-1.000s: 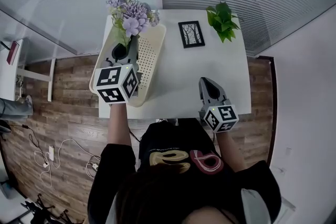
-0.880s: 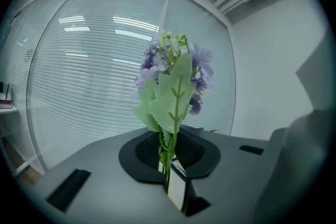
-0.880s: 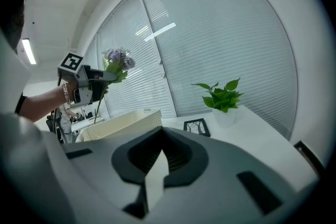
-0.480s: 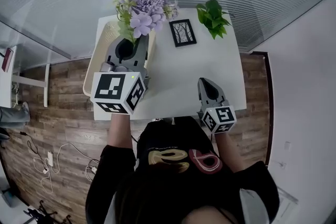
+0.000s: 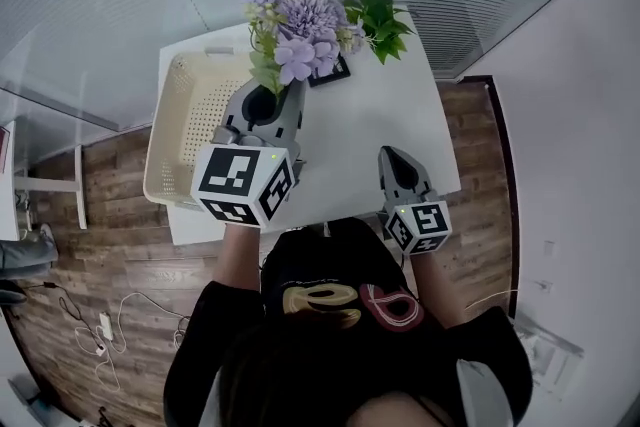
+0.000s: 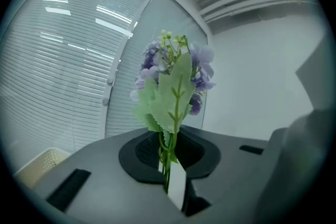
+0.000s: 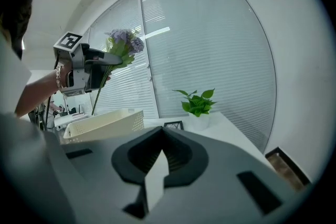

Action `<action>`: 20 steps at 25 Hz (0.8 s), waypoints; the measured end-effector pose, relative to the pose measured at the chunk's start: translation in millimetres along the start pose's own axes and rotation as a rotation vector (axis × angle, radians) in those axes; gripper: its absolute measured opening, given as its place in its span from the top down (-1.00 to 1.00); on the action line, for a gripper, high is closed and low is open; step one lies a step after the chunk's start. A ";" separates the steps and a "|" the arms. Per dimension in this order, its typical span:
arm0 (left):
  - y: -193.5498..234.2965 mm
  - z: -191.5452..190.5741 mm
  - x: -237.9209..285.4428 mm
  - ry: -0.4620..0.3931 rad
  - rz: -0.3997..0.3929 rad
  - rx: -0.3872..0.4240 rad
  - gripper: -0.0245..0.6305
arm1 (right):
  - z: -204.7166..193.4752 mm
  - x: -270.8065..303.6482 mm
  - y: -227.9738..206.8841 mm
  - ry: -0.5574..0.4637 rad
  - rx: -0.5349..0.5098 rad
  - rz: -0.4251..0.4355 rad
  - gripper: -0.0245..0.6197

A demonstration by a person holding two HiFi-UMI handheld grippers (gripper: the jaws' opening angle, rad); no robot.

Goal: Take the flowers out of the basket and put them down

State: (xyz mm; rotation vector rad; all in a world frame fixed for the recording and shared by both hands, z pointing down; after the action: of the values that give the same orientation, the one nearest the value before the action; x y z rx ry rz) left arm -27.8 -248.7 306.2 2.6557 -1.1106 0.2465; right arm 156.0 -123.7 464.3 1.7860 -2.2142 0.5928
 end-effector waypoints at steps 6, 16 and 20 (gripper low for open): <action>-13.3 -27.1 27.9 0.077 -0.084 -0.051 0.78 | 0.9 -11.2 -9.4 -0.026 0.026 -0.049 0.89; -23.4 -108.1 66.4 0.333 -0.149 -0.124 0.78 | 1.8 -14.9 -20.2 -0.023 0.039 -0.075 0.89; -26.6 -139.9 79.2 0.427 -0.154 -0.142 0.78 | 0.6 -14.1 -24.1 -0.014 0.038 -0.084 0.89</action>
State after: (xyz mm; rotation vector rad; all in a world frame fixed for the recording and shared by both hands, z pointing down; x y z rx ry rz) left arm 38.2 -242.9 455.1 2.3902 -0.7535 0.6426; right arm 182.7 -115.8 461.7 1.8965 -2.1386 0.6099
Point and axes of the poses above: the fingertips, and each gripper's own axes: x forward along the fingers, y to its left, z out of its top, the point moved 5 cm from there along -x, backward along the fingers, and after that the axes turned 10 degrees about y, right-handed, at the moved point
